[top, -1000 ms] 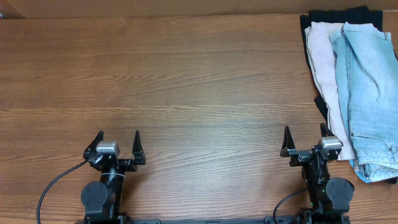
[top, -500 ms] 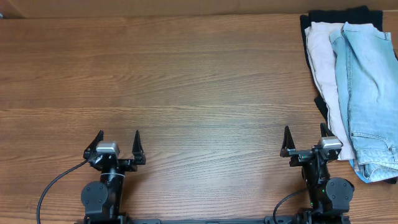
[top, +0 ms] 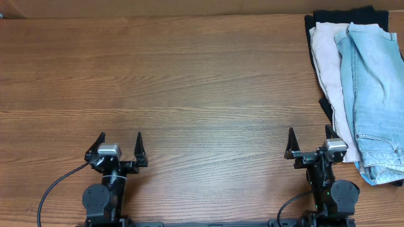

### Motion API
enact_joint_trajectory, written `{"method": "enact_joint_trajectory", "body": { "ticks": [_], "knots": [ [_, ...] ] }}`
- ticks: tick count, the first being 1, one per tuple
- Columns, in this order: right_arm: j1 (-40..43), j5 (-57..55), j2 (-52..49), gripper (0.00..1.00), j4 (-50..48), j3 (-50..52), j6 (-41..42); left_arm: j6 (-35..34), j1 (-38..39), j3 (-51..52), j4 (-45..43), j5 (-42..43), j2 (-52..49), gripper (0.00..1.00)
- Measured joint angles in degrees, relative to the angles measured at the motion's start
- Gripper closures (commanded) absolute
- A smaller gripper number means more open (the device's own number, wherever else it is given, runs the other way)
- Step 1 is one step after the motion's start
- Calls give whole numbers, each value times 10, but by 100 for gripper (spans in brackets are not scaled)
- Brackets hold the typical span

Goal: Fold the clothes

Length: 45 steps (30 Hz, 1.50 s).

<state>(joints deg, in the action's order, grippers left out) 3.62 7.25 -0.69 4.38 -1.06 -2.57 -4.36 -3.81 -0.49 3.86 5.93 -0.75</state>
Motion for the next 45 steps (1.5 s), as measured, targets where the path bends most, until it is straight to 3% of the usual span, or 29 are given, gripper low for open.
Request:
{"method": "enact_joint_trajectory", "body": {
  "ticks": [28, 39, 45],
  "knots": [
    [0, 0, 0, 0, -2, 0, 0, 0, 0, 0, 0, 0, 0, 0],
    [0, 42, 1, 0, -69, 0, 0, 0, 0, 0, -19, 48, 0, 0],
    [0, 41, -8, 0, -34, -36, 0, 17, 0, -54, 40, 69, -16, 0]
  ]
}}
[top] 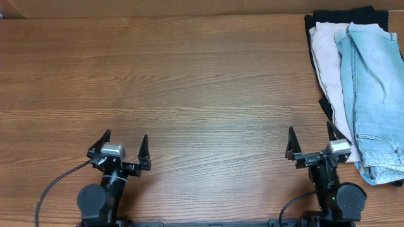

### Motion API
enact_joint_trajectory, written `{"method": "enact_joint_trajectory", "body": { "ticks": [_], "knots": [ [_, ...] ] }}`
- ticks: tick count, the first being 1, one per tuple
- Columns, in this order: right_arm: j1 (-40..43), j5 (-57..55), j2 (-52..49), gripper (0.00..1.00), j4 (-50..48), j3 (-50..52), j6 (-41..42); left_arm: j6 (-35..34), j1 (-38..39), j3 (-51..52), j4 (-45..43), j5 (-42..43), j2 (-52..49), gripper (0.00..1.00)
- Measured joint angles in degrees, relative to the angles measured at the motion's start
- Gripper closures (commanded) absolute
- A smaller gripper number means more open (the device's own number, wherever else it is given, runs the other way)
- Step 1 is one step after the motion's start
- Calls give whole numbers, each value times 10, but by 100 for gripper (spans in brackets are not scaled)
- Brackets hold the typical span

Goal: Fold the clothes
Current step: 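Reach the right gripper to the clothes stack and grasp the denim shorts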

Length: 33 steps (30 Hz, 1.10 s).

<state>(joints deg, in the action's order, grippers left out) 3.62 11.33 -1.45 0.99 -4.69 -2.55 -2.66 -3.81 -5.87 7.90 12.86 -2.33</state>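
Note:
A pile of clothes lies at the table's far right: light blue jeans point(377, 94) on top, a pale pink garment point(328, 66) beside and under them, and a black garment point(341, 15) beneath. My left gripper point(124, 144) is open near the front edge at the left, far from the pile. My right gripper point(310, 139) is open at the front right, its right fingertip next to the pile's lower left edge. Neither holds anything.
The wooden table point(189, 82) spans the whole view. A black cable point(53, 189) runs from the left arm's base toward the front left edge.
Both arms have shifted slightly; the left gripper is a little to the right and lower, the right gripper a touch lower. Both are still open. The clothes have not moved.

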Motion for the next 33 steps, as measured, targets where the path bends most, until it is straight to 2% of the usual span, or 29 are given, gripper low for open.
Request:
{"method": "enact_joint_trajectory", "body": {
  "ticks": [3, 8, 13, 18, 22, 29, 33],
  "knots": [
    [0, 0, -29, 0, 20, -57, 0, 11, 0, -61, 9, 1, -45, 0],
    [0, 1, -125, 0, 84, -168, -1, 23, 1, -179, 46, 3, -176, 0],
    [0, -11, -280, 0, 199, -326, 0, 46, 1, -322, 141, -3, -361, 0],
    [0, -35, -464, 0, 361, -506, 0, 52, 1, -486, 300, 10, -546, 0],
    [0, -43, -611, 0, 432, -621, 0, 55, 7, -579, 338, 20, -647, 0],
    [0, -44, -775, 0, 437, -660, 5, 54, 8, -611, 310, 61, -746, 0],
    [17, -94, -837, 5, 438, -660, 52, 54, 9, -611, 294, 107, -782, 0]
  ]
}}
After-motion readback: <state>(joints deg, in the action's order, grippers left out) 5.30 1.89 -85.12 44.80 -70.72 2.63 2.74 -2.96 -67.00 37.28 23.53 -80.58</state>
